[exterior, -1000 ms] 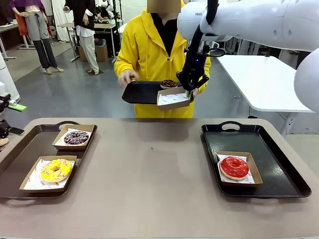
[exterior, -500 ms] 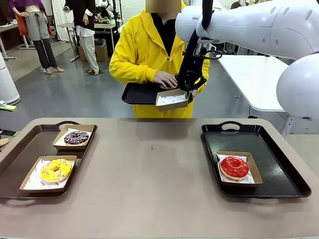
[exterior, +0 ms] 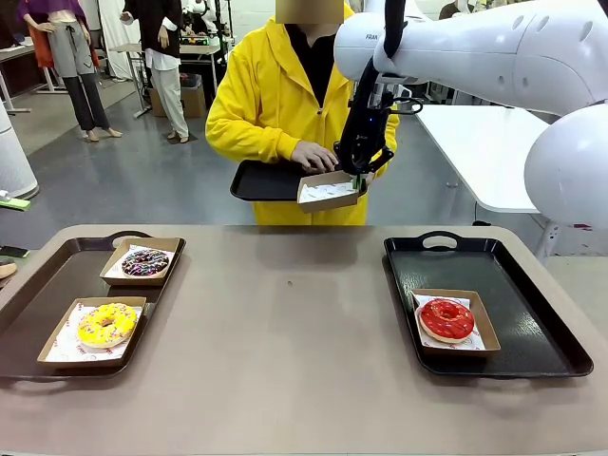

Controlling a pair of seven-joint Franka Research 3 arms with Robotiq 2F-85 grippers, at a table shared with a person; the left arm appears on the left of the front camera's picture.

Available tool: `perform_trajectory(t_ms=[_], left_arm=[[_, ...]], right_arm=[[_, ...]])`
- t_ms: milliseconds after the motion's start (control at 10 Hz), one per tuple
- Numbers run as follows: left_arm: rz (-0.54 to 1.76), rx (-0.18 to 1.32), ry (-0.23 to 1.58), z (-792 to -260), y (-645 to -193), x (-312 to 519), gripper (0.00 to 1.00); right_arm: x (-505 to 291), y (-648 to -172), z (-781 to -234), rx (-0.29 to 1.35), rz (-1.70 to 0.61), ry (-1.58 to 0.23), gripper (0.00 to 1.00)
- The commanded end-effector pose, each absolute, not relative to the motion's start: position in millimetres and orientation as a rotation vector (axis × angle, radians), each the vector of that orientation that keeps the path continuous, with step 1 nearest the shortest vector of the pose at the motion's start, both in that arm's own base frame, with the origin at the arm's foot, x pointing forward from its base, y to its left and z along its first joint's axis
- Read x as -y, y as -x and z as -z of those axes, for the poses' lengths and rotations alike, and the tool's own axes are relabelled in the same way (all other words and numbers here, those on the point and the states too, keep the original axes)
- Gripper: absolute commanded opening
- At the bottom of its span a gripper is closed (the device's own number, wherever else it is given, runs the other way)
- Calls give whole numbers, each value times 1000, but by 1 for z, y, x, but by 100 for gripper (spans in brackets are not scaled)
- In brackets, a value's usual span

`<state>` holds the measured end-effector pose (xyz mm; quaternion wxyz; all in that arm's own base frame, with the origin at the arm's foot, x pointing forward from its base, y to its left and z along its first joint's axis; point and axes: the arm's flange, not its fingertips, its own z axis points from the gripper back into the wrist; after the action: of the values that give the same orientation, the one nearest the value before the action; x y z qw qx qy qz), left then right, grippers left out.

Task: Individually package the donuts and arrange them on the tray.
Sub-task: Place the picked Paper togo box on the Handle tray while simultaneously picking up another Paper togo box from the table with the other hand, then place the picked Paper togo box on the Handle tray.

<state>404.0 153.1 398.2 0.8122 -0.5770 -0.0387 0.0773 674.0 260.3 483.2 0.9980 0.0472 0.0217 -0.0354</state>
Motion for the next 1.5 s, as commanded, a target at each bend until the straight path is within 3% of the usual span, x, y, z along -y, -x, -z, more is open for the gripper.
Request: perform_trajectory(t_ms=[0,1400], left_arm=[[-151,82,1242,-398,-403,-152,100],[-151,82,1242,-398,-403,-152,100]], right_arm=[[-260,-673,-485,-38,70,-96,0],[-260,-673,-485,-38,70,-96,0]])
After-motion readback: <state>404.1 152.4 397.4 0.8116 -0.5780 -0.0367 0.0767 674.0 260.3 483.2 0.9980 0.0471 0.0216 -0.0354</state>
